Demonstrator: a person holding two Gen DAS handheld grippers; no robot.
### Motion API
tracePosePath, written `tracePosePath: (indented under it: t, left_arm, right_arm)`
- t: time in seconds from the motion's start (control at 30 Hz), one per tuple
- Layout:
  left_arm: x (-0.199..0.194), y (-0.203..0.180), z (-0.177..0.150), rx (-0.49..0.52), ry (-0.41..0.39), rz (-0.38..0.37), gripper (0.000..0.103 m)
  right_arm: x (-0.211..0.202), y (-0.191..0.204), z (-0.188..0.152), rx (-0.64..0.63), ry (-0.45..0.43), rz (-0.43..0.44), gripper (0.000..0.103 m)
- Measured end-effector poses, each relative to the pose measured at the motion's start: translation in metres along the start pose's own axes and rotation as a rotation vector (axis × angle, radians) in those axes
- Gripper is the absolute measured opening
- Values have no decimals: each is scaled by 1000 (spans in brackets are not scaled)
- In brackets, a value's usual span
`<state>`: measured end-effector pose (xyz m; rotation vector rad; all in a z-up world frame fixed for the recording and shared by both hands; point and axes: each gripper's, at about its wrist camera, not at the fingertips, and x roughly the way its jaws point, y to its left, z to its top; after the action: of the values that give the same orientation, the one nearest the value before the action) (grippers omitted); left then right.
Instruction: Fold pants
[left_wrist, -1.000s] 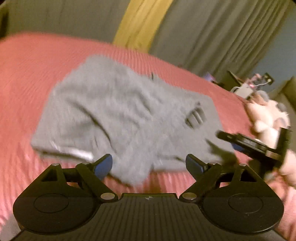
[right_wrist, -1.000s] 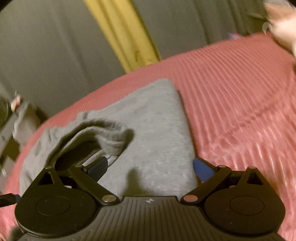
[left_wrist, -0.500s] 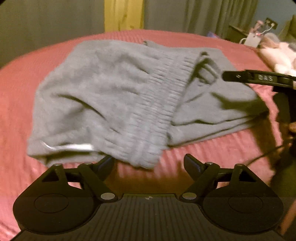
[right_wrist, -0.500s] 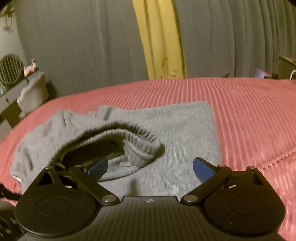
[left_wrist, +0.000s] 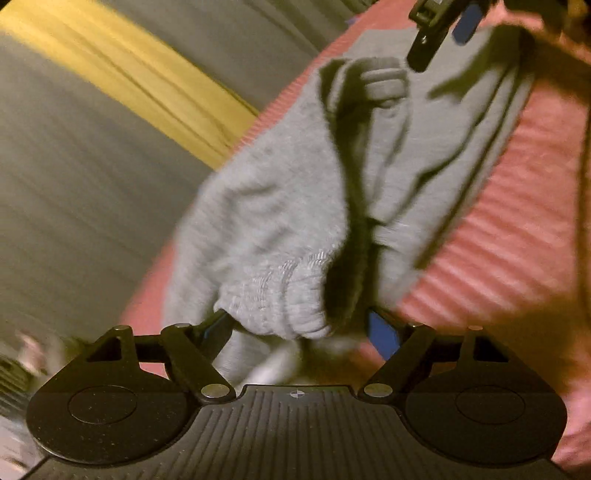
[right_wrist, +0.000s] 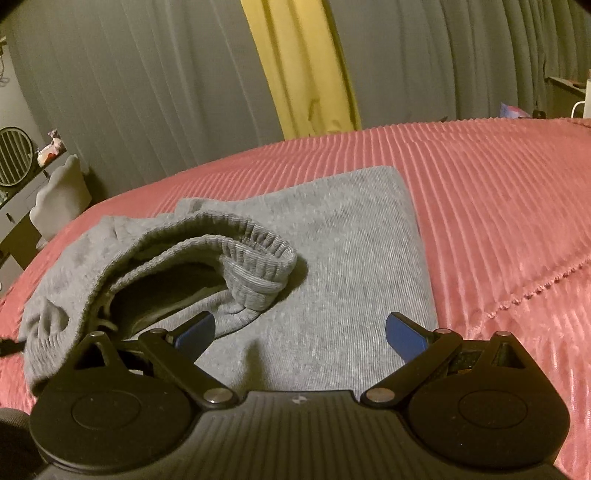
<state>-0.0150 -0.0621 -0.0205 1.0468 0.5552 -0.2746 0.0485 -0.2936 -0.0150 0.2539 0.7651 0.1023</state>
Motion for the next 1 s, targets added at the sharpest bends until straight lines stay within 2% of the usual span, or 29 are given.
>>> tracePosePath:
  t: [0.1, 0.17, 0.27, 0.3, 0.37, 0.47, 0.53, 0.57, 0.63, 0.83, 0.9, 0.93, 1.0]
  left_arm:
    - [-1, -10, 0, 120, -57, 142, 89]
    - [-6, -14, 1, 165, -78, 170, 89]
    - [-5, -12, -1, 172, -112, 178, 88]
    - [-3, -11, -5, 170, -120, 165, 85]
    - [1, -8, -7, 150, -122, 82, 53]
    - [5, 7, -4, 35, -122, -6, 44]
    - [3, 25, -2, -76, -134, -71, 42]
    - [1, 40, -2, -160, -145, -108, 42]
    - [0, 63, -4, -299, -146, -158, 41]
    - [6, 97, -4, -493, -131, -172, 41]
    - [8, 103, -1, -546, -124, -181, 41]
    - [7, 104, 0, -554, -123, -172, 40]
    - [12, 103, 8, -568, -127, -161, 39]
  right_arm:
    - [-3, -1, -1, 5, -1, 2, 99]
    - [-4, -3, -1, 10, 0, 4, 99]
    - [-3, -3, -2, 11, 2, 0, 99]
    - [-2, -2, -1, 7, 0, 1, 99]
    - [-2, 0, -1, 0, 0, 16, 99]
    - [-1, 2, 2, -7, -11, 43, 99]
    - [0, 2, 5, 3, -12, 57, 96]
    - [1, 2, 7, 8, -21, 68, 92]
    - [3, 4, 10, 14, -33, 85, 91]
    - [39, 15, 26, -17, -25, 87, 91]
    - [49, 21, 27, -23, -26, 99, 79]
    - [52, 24, 27, -27, -19, 101, 51]
    - [53, 29, 26, -21, -22, 75, 48]
